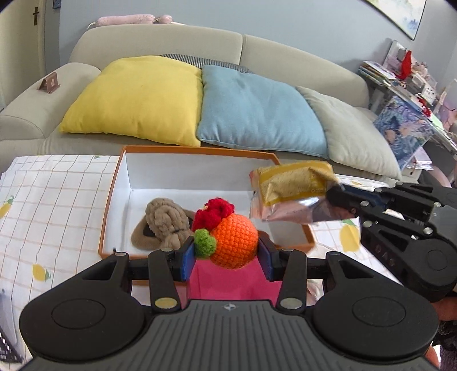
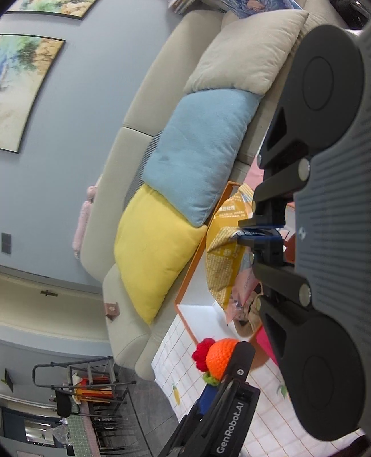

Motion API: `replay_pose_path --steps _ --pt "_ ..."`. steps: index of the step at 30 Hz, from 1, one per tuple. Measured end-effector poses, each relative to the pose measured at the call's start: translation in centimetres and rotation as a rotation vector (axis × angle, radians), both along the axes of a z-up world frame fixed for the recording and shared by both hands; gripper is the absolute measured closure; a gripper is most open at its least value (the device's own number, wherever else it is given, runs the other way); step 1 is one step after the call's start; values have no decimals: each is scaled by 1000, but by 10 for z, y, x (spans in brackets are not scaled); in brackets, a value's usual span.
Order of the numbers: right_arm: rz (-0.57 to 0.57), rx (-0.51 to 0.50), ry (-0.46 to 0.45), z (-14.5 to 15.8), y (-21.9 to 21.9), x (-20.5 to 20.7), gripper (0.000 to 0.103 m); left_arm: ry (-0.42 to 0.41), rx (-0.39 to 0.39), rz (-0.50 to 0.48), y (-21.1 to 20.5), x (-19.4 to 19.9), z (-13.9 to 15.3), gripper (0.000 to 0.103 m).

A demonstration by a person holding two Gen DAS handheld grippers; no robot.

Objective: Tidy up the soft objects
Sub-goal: 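Carry the fruit and snack bag into the orange box and open both grippers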

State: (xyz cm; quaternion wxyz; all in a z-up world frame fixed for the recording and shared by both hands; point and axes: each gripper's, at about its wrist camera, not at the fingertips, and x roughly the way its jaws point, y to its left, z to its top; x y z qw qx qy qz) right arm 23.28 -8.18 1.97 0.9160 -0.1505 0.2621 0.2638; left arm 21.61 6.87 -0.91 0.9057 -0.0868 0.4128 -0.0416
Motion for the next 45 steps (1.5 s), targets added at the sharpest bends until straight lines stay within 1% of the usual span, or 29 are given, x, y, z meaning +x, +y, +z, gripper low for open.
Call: replay_pose_path --steps 6,13,16,19,24,27,29,30,31,33,35,38,40,41,43,45 --pt "-3 -59 68 -31 26 50 102 39 14 7 10 44 -19 52" --pt "-4 -181 104 -75 58 93 102 98 46 -6 12 79 -46 52" --pt "-2 -231 123 -92 68 107 102 128 69 -18 11 88 -57 52" --pt "-5 -260 150 -105 73 116 102 155 95 -21 10 95 -67 52" --pt "-7 -303 188 -121 76 122 100 185 91 -25 10 101 -77 52" --pt "-10 -316 185 -123 74 122 99 195 93 -29 9 105 -79 52" --pt "-4 -313 167 -118 71 117 90 194 93 -31 8 106 -79 52" --pt "1 -310 153 -115 69 114 78 194 92 -31 8 107 -79 52" --pt "5 -308 135 -111 67 110 68 193 92 -32 7 107 -79 52" --pt "6 -304 115 -103 62 102 67 193 85 -38 5 108 -80 52" --pt "-6 -275 115 -96 54 96 65 197 90 -39 2 108 -81 52" --pt "-25 -225 135 -88 42 91 61 197 130 -36 -4 107 -83 50" --pt "-28 -213 142 -87 37 86 60 189 134 -26 -5 105 -83 44" --pt "-28 -216 141 -87 36 84 60 184 125 -24 -5 104 -83 43" --pt "-31 -222 142 -88 33 80 60 180 114 -18 -4 103 -80 35" --pt "-35 -218 147 -88 30 76 60 177 118 -19 -4 101 -76 30"
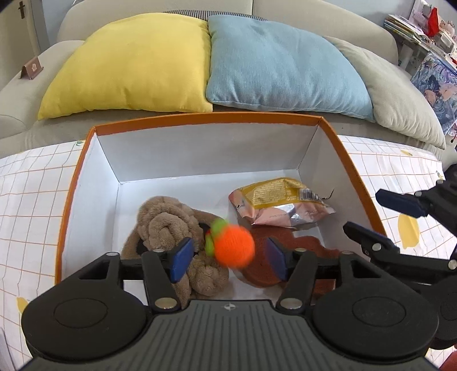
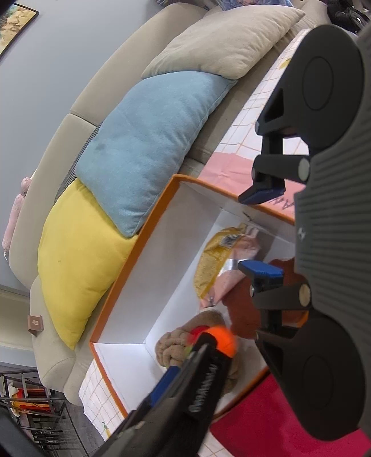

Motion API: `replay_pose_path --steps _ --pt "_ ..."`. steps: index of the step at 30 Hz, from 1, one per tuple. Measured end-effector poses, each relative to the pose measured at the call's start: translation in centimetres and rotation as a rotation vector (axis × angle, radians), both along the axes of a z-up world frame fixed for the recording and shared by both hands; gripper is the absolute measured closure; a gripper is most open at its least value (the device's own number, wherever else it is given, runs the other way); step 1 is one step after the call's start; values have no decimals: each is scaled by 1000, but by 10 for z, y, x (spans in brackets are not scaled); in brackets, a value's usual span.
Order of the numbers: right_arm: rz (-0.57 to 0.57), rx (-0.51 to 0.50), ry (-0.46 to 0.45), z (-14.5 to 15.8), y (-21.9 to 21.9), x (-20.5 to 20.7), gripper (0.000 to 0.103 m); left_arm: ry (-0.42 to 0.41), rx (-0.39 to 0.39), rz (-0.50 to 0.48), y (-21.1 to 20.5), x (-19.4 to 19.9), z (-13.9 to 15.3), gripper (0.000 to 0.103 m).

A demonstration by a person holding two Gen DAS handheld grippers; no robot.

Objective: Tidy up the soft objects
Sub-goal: 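Carry the fruit and snack bag into the orange box and open both grippers, then move both grippers back toward the remaining items on the table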

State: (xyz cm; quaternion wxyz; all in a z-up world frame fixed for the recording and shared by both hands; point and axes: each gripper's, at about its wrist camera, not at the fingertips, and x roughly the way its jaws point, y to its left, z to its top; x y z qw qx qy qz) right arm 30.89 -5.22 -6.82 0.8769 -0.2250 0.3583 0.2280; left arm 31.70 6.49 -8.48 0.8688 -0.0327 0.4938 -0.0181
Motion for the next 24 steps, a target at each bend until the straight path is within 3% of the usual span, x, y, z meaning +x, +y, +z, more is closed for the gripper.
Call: replay_pose_path --steps 8,17,24 --pt "-24 71 -43 26 -22 -29 54 -89 27 -32 -7 -33 40 28" --pt "-52 200 -177 69 -67 -130 45 -296 9 -139 -36 -132 85 28" --pt "-107 260 -168 74 -98 -209 35 -289 -4 -169 -58 -194 83 28"
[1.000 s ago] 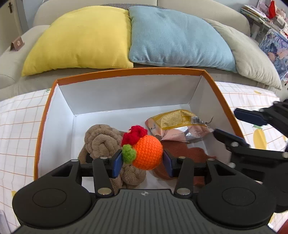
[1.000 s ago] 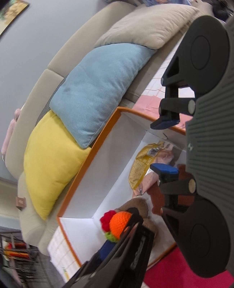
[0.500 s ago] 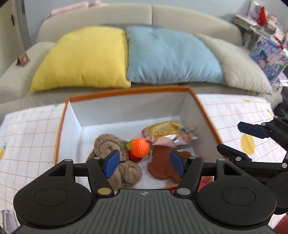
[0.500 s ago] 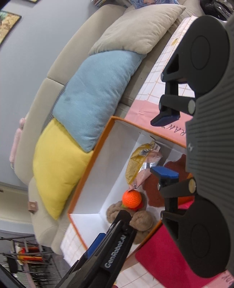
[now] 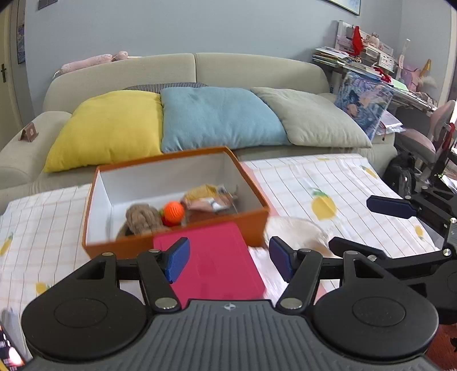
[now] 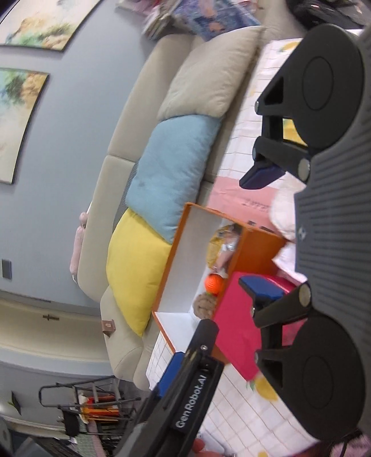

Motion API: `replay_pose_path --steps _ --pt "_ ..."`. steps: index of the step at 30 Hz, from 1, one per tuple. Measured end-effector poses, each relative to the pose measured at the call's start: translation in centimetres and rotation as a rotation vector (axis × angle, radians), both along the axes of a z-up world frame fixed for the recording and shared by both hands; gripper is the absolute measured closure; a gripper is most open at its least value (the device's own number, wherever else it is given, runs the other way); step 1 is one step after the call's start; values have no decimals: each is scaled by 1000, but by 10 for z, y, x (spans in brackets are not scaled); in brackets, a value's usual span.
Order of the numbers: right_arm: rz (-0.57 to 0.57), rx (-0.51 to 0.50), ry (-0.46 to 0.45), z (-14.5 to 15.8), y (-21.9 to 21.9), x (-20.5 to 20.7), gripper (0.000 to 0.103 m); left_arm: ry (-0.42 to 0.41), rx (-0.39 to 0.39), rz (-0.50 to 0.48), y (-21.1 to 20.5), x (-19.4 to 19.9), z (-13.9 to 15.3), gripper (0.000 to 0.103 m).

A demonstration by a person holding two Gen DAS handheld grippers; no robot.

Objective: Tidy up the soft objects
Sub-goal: 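Move both grippers back toward the remaining items on the table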

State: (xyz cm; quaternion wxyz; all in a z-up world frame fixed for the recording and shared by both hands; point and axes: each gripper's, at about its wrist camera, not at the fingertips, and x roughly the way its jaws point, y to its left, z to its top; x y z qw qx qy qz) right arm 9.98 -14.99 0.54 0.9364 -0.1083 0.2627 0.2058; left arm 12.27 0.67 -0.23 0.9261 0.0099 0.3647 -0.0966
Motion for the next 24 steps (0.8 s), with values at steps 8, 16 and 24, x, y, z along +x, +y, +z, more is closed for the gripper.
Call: replay_pose_path --steps 8,16,24 --pt "-80 55 127 -5 -30 -51 35 42 -43 -28 -14 -45 -7 28" --pt "-154 57 303 -23 -59 -79 35 163 -66 -102 -29 -74 -25 29" --pt "-235 34 448 -56 -89 -93 34 296 -29 -167 -54 -77 -54 30"
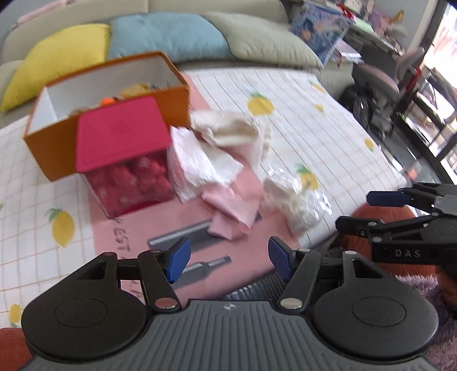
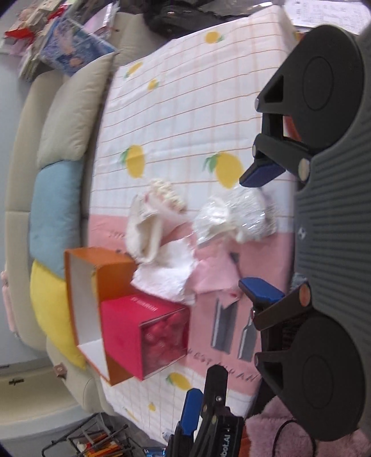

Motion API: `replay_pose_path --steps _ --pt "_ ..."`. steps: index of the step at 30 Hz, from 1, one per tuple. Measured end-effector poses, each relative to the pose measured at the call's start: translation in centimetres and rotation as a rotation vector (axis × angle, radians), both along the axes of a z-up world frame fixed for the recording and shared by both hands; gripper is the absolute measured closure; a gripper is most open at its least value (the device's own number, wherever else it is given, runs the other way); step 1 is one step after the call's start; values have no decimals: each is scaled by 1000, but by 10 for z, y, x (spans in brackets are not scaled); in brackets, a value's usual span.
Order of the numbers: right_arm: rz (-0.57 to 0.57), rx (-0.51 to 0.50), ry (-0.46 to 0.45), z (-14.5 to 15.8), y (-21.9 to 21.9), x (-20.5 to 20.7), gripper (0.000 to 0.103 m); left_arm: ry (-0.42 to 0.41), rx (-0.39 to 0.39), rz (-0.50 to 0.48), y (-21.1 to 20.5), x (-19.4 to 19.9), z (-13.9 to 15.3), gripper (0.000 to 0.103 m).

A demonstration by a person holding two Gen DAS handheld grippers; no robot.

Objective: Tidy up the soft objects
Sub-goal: 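Move both grippers back toward the remaining items on the table, then grasp the clear-wrapped white bundle with the right gripper while the left gripper grasps the white cloth mitt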

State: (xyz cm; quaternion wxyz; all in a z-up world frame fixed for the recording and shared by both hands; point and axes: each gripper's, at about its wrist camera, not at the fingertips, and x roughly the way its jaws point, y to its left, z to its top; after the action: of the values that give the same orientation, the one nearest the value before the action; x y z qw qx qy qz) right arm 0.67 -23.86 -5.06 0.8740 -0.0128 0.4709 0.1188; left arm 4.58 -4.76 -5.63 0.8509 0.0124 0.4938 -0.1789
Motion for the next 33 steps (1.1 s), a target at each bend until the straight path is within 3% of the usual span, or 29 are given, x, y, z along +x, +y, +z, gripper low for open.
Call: replay_pose_path --steps 9,17,21,29,31,33 --pt "-67 32 62 -19 -18 20 32 45 6 -64 -21 8 -14 30" --pt "-31 0 91 -40 -18 52 29 63 -16 -53 -26 28 -21 30" --pt "-9 45 110 -50 -13 68 29 74 -7 -41 -25 34 -26 30" --pt "42 1 131 -76 8 88 34 82 2 -16 -22 42 -32 30" --pt "34 26 159 -81 4 91 41 84 14 -18 -22 43 -35 30" --pt "20 49 168 -83 1 93 41 89 24 -23 -24 45 -38 30"
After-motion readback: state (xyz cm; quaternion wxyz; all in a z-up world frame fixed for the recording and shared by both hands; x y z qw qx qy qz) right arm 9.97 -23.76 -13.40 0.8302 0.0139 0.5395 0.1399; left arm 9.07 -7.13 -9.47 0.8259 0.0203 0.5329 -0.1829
